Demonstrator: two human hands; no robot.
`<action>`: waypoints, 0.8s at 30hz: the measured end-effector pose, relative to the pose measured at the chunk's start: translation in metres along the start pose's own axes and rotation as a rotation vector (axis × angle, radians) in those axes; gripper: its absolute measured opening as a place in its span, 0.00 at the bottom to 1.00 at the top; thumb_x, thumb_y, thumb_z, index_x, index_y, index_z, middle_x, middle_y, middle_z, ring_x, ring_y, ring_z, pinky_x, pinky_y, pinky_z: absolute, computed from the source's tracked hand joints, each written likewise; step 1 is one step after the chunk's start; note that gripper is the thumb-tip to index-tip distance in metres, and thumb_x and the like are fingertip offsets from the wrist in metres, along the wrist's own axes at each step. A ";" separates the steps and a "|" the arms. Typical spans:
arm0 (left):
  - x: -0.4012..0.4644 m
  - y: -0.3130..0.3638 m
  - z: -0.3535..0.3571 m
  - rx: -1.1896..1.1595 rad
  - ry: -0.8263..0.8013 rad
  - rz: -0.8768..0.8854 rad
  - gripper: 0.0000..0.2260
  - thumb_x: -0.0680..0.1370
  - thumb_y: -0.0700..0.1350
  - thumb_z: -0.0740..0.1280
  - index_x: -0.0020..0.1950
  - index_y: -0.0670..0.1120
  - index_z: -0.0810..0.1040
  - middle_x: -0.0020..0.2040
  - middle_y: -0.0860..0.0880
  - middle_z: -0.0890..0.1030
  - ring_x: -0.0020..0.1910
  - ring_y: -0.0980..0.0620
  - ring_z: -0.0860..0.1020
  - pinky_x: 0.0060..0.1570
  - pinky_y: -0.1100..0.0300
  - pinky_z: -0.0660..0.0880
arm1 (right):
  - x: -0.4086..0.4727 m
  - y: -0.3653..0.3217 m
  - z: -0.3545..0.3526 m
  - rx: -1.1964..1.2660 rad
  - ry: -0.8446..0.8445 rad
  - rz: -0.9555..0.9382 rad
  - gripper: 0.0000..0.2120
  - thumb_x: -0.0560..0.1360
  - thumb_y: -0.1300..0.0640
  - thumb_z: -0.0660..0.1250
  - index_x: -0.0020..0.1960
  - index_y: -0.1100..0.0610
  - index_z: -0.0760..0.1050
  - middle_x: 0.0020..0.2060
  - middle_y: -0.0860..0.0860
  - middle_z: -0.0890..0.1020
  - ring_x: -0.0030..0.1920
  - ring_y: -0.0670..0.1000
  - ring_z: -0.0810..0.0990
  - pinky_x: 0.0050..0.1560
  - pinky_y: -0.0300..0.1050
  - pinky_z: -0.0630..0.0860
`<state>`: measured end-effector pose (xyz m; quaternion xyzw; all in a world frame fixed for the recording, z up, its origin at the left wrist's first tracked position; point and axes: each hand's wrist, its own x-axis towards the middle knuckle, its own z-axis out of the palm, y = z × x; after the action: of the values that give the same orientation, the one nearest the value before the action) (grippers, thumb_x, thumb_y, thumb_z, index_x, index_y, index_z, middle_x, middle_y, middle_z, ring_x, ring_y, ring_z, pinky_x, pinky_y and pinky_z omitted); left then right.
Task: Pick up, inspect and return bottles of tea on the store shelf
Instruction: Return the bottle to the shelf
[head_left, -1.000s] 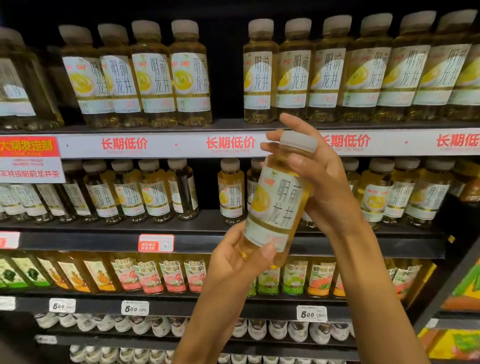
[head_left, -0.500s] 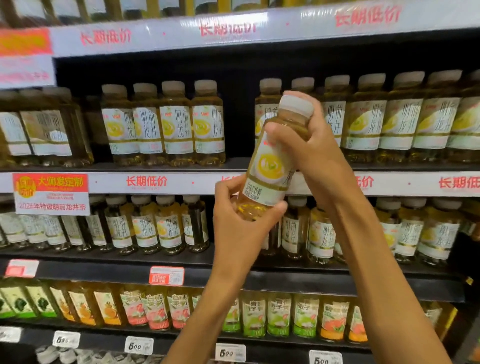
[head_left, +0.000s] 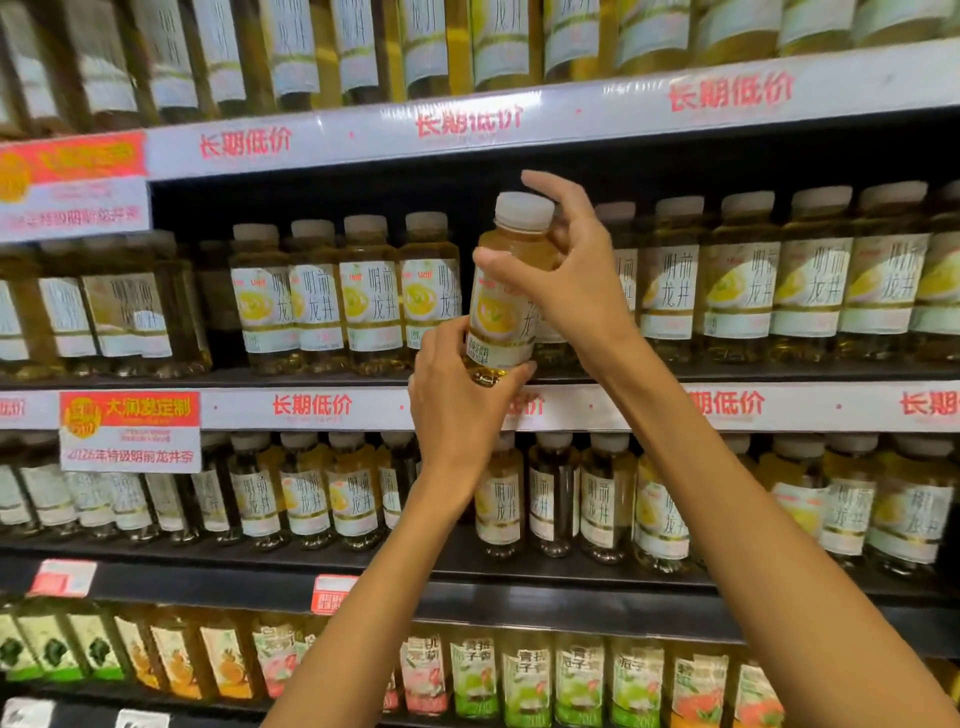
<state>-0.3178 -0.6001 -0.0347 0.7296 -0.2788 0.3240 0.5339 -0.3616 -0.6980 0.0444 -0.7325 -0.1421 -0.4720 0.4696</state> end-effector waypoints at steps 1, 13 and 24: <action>0.002 -0.002 0.001 0.015 0.001 -0.006 0.24 0.69 0.52 0.76 0.61 0.46 0.74 0.56 0.51 0.76 0.56 0.52 0.75 0.57 0.48 0.74 | 0.002 0.003 0.002 -0.007 0.009 -0.009 0.29 0.71 0.58 0.74 0.68 0.55 0.65 0.64 0.54 0.72 0.63 0.51 0.74 0.62 0.50 0.74; 0.011 -0.006 0.006 0.180 -0.060 -0.083 0.27 0.70 0.61 0.71 0.63 0.48 0.75 0.55 0.50 0.78 0.56 0.52 0.75 0.58 0.49 0.73 | 0.021 0.029 0.012 -0.312 0.039 -0.078 0.27 0.73 0.53 0.72 0.69 0.57 0.68 0.60 0.55 0.70 0.61 0.48 0.70 0.61 0.40 0.72; 0.005 -0.005 0.012 0.230 0.007 -0.026 0.28 0.74 0.50 0.70 0.71 0.46 0.65 0.65 0.48 0.72 0.64 0.50 0.70 0.63 0.54 0.64 | 0.034 0.038 -0.006 -0.617 0.006 -0.082 0.28 0.72 0.43 0.71 0.68 0.52 0.70 0.63 0.53 0.75 0.65 0.55 0.66 0.61 0.48 0.59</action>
<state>-0.3084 -0.6101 -0.0366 0.7886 -0.2285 0.3493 0.4516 -0.3223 -0.7304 0.0519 -0.8325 -0.0203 -0.5138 0.2060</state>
